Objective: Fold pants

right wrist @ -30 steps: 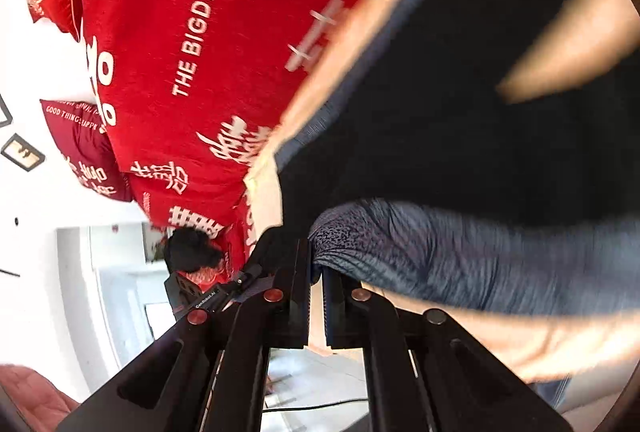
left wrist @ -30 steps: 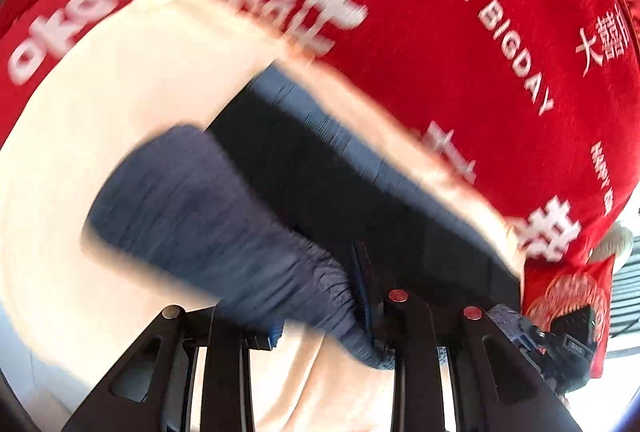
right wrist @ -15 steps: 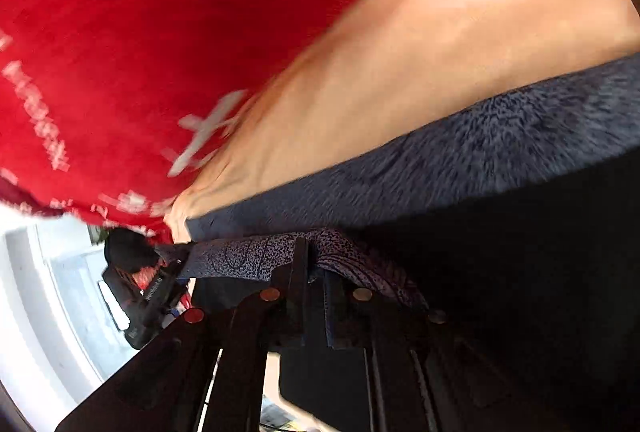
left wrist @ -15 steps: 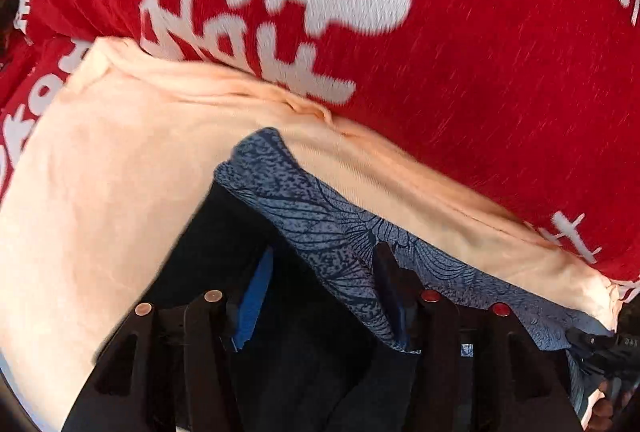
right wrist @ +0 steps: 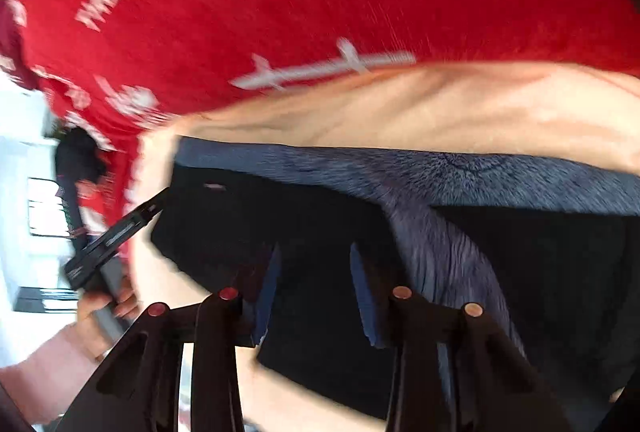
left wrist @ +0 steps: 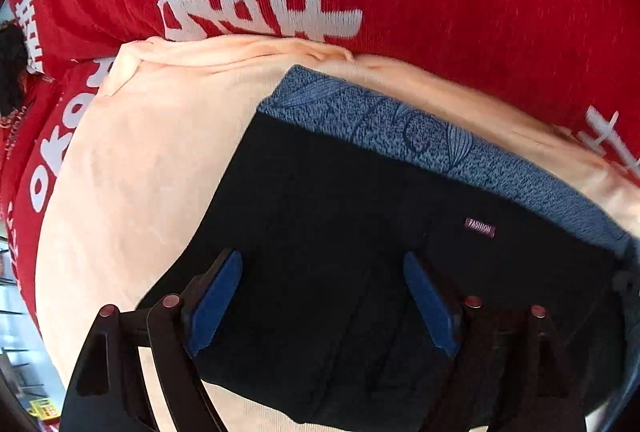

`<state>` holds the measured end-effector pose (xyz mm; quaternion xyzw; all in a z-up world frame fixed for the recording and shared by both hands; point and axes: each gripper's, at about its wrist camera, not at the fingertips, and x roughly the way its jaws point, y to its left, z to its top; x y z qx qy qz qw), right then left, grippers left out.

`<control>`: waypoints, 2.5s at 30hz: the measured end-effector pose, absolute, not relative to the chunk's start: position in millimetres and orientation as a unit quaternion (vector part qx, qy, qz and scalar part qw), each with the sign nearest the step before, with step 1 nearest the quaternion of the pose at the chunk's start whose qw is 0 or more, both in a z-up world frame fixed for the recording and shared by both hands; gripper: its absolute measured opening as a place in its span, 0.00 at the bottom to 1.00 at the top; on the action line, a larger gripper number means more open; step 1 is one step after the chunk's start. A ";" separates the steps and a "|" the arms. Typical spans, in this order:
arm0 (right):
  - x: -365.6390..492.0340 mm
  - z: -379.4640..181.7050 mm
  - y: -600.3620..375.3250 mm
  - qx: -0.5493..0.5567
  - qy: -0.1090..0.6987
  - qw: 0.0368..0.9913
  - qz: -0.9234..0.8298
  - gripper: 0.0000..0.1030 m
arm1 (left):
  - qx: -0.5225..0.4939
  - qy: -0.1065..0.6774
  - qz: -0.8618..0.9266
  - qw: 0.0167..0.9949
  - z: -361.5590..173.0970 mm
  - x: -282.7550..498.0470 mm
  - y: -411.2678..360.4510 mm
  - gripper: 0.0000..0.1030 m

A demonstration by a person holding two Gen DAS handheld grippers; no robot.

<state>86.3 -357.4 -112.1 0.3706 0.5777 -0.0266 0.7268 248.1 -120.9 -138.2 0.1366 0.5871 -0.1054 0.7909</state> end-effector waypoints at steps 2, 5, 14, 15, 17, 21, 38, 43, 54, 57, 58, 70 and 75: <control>88.6 -122.0 -368.4 0.388 0.570 0.724 -0.035 0.27 | 0.141 0.590 -0.111 0.787 -127.4 242.0 -120.4 0.81; 63.9 -105.7 -398.4 0.457 0.514 0.724 -0.051 0.30 | 0.161 0.588 -0.123 0.783 -102.8 215.9 -124.5 0.81; -78.2 -51.9 -420.3 0.531 0.446 0.718 -0.064 0.53 | 0.209 0.588 -0.220 0.750 -55.7 124.6 -174.2 0.81; -98.1 -51.2 -418.6 0.535 0.447 0.713 -0.073 0.53 | 0.214 0.590 -0.236 0.742 -55.5 111.0 -183.7 0.81; -137.4 -52.2 -414.9 0.546 0.450 0.700 -0.100 0.53 | 0.219 0.595 -0.267 0.726 -54.5 90.5 -203.1 0.81; -213.1 -60.1 -405.0 0.577 0.441 0.669 -0.157 0.53 | 0.226 0.587 -0.344 0.697 -53.3 46.4 -242.7 0.81; -402.6 -129.0 -363.8 0.633 0.379 0.613 -0.284 0.53 | 0.193 0.646 -0.504 0.541 -96.7 -93.0 -372.5 0.81; -403.2 -151.5 -374.5 0.679 0.339 0.618 -0.205 0.53 | 0.170 0.661 -0.506 0.528 -107.9 -103.9 -384.5 0.81; -389.8 -76.2 -433.3 0.657 0.313 0.666 -0.161 0.09 | 0.117 0.652 -0.500 0.557 -58.9 -93.1 -415.1 0.28; -367.9 -34.8 -476.9 0.627 0.302 0.702 -0.150 0.09 | 0.103 0.629 -0.507 0.580 -34.9 -77.7 -440.8 0.28; -359.4 -23.1 -493.3 0.617 0.300 0.712 -0.147 0.09 | 0.101 0.622 -0.507 0.588 -29.9 -71.3 -449.1 0.28; -236.4 -0.4 -667.9 0.471 0.414 0.753 -0.201 0.13 | 0.161 0.538 -0.395 0.727 -5.7 3.8 -462.1 0.68; -223.2 -12.1 -682.0 0.409 0.454 0.754 -0.241 0.45 | 0.186 0.562 -0.337 0.732 -29.2 14.0 -435.1 0.68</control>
